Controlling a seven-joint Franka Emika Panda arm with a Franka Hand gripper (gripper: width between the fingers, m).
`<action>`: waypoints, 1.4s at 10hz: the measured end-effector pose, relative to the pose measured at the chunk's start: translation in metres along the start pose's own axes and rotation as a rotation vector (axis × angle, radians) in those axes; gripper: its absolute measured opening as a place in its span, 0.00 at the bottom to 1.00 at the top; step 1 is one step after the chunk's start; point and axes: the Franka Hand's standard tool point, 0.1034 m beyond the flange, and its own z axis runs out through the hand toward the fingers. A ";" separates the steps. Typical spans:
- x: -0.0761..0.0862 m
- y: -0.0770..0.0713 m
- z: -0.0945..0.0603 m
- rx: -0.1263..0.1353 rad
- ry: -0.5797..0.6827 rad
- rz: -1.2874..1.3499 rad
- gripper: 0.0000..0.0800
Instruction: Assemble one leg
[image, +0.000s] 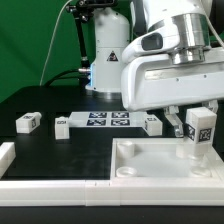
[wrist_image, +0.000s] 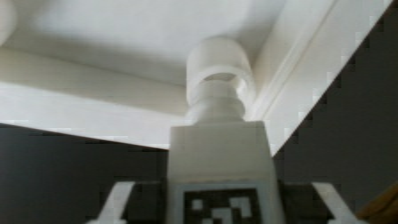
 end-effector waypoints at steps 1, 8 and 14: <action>0.000 -0.001 0.002 -0.002 0.008 -0.001 0.36; -0.001 -0.002 0.010 -0.004 0.023 -0.003 0.36; -0.011 -0.003 0.023 -0.006 0.029 -0.002 0.36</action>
Offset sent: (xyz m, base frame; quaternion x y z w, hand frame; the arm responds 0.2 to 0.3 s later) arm 0.0039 0.0001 -0.0047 0.0001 0.0112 -0.0040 0.9999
